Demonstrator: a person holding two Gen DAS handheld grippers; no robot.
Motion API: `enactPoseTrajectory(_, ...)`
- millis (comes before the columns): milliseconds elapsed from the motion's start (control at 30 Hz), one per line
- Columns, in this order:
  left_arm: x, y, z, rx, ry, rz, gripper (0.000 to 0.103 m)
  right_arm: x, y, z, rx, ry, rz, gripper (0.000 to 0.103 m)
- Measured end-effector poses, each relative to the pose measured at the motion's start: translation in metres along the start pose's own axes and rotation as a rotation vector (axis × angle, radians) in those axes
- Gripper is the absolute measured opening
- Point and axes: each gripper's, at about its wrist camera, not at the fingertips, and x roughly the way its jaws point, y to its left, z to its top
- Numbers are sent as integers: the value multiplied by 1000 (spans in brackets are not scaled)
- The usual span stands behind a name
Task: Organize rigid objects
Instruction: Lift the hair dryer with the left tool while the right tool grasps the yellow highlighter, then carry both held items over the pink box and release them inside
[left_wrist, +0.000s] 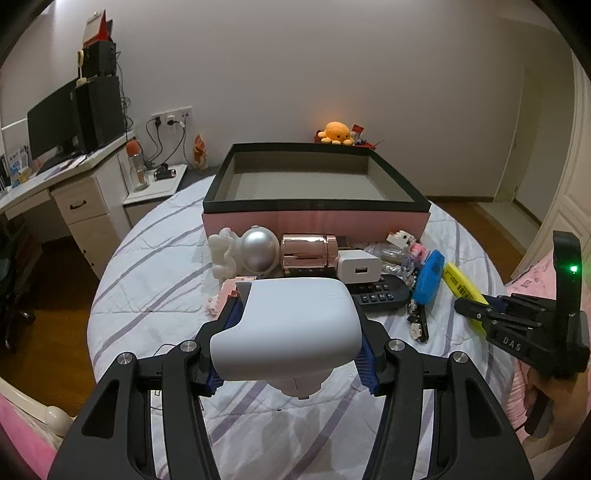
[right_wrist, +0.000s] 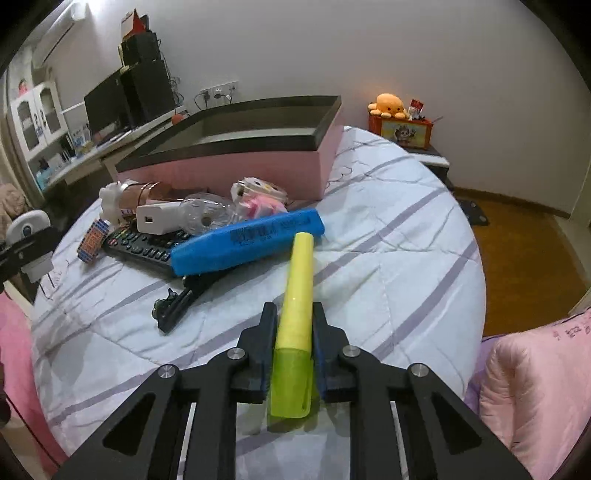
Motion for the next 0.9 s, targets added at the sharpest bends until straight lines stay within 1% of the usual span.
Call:
enactPoseTrajectory(100, -1, -2, 3, 2, -4, -3, 56, -5, 1, 3, 4, -10, 16, 18)
enactPoseTrajectory(267, -6, -6, 13, 8, -27, -23, 56, -24, 6, 13, -8, -61, 21, 18)
enactPoseTrajectory(433, -8, -12, 29, 23, -55, -41, 56, -40, 18, 39, -52, -117, 48, 18)
enactPoseTrajectory(567, -6, -18, 50, 39, -83, -64, 56, -43, 28, 64, -92, -154, 84, 18)
enactPoseTrajectory(733, 14, -21, 84, 55, -92, -80, 56, -22, 40, 99, -132, -150, 111, 18)
enactPoseTrajectory(900, 48, -20, 113, 57, -62, -85, 56, 14, 47, 132, -160, -112, 125, 18)
